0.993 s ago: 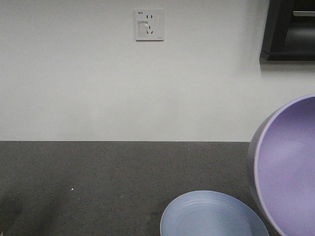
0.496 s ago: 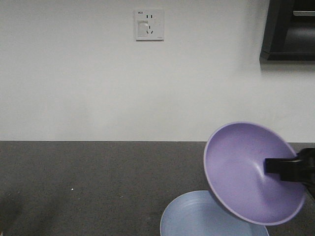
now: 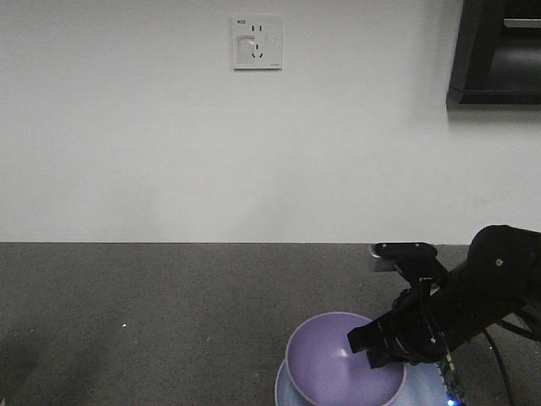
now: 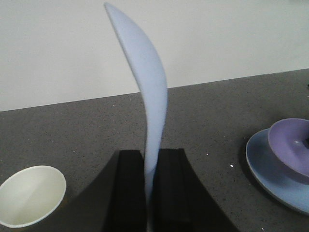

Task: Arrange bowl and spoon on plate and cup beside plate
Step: 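Lower the lavender bowl onto the light-blue plate and open the right gripper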

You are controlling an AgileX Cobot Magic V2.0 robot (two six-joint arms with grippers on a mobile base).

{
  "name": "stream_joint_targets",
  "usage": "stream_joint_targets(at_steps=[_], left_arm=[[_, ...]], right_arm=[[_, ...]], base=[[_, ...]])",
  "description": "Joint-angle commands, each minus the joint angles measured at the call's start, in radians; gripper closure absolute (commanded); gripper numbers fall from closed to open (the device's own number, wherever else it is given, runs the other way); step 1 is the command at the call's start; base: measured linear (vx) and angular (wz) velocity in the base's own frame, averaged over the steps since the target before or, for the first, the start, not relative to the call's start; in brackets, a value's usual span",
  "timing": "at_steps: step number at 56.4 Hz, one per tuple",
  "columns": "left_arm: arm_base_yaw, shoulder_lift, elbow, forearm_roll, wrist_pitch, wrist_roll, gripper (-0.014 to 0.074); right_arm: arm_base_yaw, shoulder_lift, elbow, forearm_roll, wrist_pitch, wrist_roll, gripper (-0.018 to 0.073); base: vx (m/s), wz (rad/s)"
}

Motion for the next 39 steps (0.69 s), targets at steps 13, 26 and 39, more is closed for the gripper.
stream_joint_targets(at_steps=[13, 26, 39], left_arm=[[-0.006, 0.007, -0.023, -0.01, -0.072, -0.01, 0.0603], [-0.006, 0.007, -0.023, -0.01, -0.071, -0.01, 0.0603], [-0.006, 0.007, -0.023, -0.01, -0.071, -0.009, 0.0603]], right_arm=[[0.001, 0.011, -0.035, 0.021, -0.074, -0.008, 0.0545], [0.001, 0.011, -0.035, 0.025, -0.067, -0.032, 0.0386], [0.001, 0.008, -0.035, 0.028, -0.067, -0.032, 0.0106]], base=[[0.0, 0.0], [0.0, 0.0], [0.0, 0.0]])
